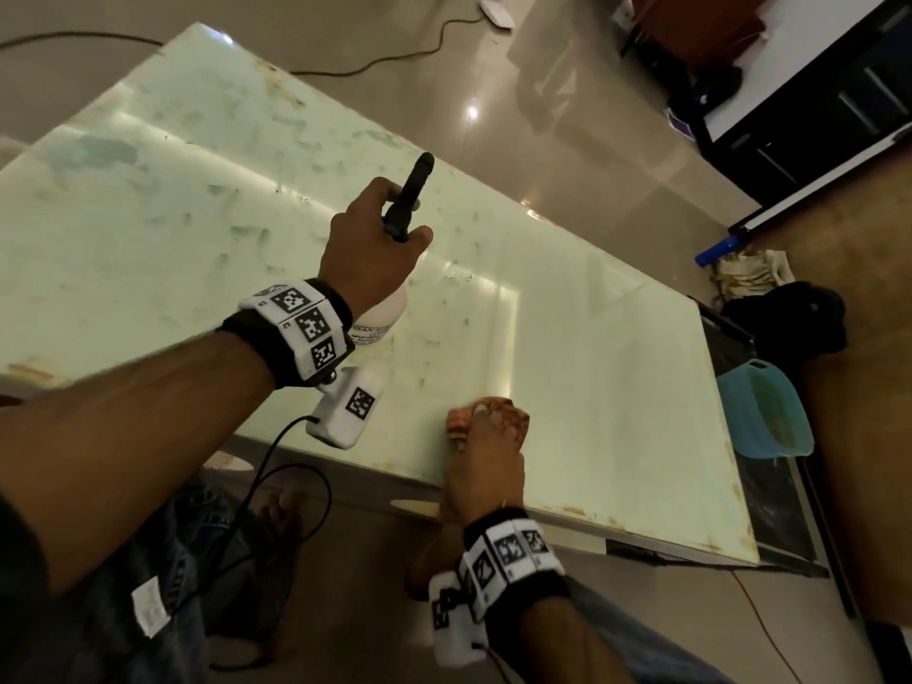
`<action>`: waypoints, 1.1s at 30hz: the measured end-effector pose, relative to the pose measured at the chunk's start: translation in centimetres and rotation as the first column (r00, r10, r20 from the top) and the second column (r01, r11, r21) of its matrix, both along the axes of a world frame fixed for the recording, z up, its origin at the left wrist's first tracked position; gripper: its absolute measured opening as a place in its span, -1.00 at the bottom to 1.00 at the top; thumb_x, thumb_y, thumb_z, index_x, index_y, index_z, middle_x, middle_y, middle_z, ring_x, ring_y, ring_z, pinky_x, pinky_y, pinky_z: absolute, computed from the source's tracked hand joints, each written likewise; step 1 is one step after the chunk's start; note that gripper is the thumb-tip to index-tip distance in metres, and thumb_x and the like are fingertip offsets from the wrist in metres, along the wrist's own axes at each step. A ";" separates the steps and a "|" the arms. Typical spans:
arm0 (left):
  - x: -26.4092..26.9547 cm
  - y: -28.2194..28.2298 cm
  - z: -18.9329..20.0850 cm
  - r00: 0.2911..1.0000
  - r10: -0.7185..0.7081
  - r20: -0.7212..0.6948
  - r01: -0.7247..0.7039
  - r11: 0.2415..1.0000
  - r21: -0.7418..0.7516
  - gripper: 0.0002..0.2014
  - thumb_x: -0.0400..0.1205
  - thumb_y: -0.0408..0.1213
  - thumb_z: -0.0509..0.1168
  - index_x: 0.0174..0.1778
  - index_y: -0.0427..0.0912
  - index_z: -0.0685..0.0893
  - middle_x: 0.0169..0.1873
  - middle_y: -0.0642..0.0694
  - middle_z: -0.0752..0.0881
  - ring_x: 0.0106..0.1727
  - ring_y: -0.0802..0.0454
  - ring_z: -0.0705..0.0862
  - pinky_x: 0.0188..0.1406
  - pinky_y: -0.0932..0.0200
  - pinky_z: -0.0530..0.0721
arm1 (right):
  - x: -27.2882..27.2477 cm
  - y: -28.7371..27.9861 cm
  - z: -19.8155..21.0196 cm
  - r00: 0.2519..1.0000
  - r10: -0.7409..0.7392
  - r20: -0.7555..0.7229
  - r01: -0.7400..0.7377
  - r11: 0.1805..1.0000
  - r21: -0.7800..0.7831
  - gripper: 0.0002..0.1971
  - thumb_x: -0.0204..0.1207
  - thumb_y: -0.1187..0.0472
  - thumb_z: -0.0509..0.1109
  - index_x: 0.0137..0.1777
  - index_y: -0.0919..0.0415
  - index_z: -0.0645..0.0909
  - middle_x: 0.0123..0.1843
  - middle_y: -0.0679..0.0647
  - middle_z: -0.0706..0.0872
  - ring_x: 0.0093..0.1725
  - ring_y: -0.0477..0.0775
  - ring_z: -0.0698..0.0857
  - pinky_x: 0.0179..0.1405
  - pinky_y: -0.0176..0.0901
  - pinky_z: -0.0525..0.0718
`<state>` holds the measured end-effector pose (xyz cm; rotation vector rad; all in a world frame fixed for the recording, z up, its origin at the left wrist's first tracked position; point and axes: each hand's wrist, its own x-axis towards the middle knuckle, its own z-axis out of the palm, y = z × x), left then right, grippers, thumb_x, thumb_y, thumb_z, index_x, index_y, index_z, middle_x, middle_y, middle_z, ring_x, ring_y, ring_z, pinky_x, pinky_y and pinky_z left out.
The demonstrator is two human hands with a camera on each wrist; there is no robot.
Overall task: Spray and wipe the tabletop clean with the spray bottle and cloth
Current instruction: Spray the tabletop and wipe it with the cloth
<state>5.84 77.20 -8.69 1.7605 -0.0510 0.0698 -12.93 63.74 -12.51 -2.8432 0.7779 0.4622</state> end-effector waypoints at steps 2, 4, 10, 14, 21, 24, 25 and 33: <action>0.1 0.0 0.1 1.000 -0.003 -0.008 0.003 1.000 0.005 -0.73 0.61 -0.16 0.46 0.21 -0.08 0.68 -0.35 0.20 0.61 -0.26 0.12 0.61 -0.35 0.52 0.42 | 2.8 -1.5 -0.2 0.997 0.074 0.028 -0.073 0.996 -0.049 -0.40 0.51 0.35 0.13 0.60 0.32 0.20 0.63 0.27 0.18 0.65 0.30 0.09 0.58 0.23 0.26; 0.2 -0.1 0.0 1.000 -0.015 -0.007 0.015 1.000 0.008 -0.72 0.61 -0.16 0.46 0.22 -0.07 0.67 -0.24 0.14 0.70 -0.21 0.06 0.62 -0.25 0.36 0.49 | 6.4 -3.3 -0.3 0.982 0.186 0.034 -0.181 0.977 -0.109 -0.51 0.46 0.36 0.14 0.42 0.29 0.46 0.55 0.34 0.33 0.58 0.34 0.23 0.57 0.23 0.23; 0.4 -0.6 -0.1 1.000 -0.010 -0.012 0.011 0.999 0.043 -0.69 0.61 -0.13 0.47 0.26 -0.06 0.66 -0.32 0.18 0.63 -0.17 0.03 0.63 -0.20 0.26 0.50 | 16.3 -7.8 1.5 0.959 0.279 0.042 -0.273 0.955 -0.115 -0.69 0.18 0.24 0.21 -0.08 0.13 0.65 0.20 0.36 0.64 0.23 0.37 0.61 0.30 0.08 0.53; 0.9 -0.7 -0.3 1.000 0.017 0.001 -0.018 0.999 0.029 -0.72 0.61 -0.15 0.47 0.22 -0.05 0.67 -0.19 0.11 0.72 -0.16 0.07 0.64 -0.11 0.25 0.53 | 23.7 -11.3 0.7 0.973 0.209 0.094 -0.196 0.971 -0.136 -0.53 0.24 0.01 0.00 -0.03 0.20 0.62 0.14 0.26 0.65 0.15 0.35 0.65 -0.05 -0.06 0.53; 0.4 -0.8 -0.8 0.999 0.031 0.038 -0.031 1.000 0.005 -0.81 0.61 -0.26 0.43 0.11 0.01 0.67 -0.55 0.13 0.57 -0.46 0.17 0.62 -0.35 0.33 0.59 | 32.7 -13.5 1.7 0.958 0.271 0.098 -0.240 0.939 -0.248 -0.80 0.57 0.22 0.19 0.02 0.34 0.57 0.15 0.42 0.67 0.12 0.41 0.68 0.05 -0.05 0.60; 0.4 -0.8 -1.3 0.998 0.022 0.059 -0.023 1.000 0.005 -0.79 0.58 -0.24 0.39 0.10 0.07 0.66 -0.57 0.12 0.57 -0.46 0.03 0.61 -0.29 0.02 0.74 | 35.3 -13.5 1.5 0.945 0.283 0.160 -0.244 0.943 -0.228 -0.75 0.60 0.20 0.14 -0.06 0.39 0.55 0.03 0.47 0.66 0.02 0.45 0.68 -0.01 -0.02 0.59; 0.4 -0.7 -1.4 0.998 0.026 0.065 -0.026 1.000 -0.001 -0.78 0.57 -0.25 0.38 0.10 0.08 0.66 -0.59 0.15 0.56 -0.48 0.05 0.58 -0.31 0.03 0.73 | 35.7 -13.4 1.5 0.946 0.271 0.179 -0.233 0.950 -0.208 -0.69 0.62 0.18 0.11 -0.03 0.42 0.58 0.03 0.49 0.66 0.02 0.46 0.67 0.02 0.02 0.60; -0.3 -0.6 -1.6 0.993 0.013 0.121 -0.008 0.999 -0.038 -0.76 0.54 -0.31 0.37 0.11 -0.01 0.70 -0.58 0.19 0.55 -0.52 0.04 0.54 -0.37 0.19 0.67 | 32.7 -14.4 1.1 0.936 0.324 0.134 -0.316 0.945 -0.078 -0.49 0.52 0.12 0.14 0.51 -0.02 0.43 0.51 0.25 0.50 0.43 0.38 0.52 0.47 0.14 0.47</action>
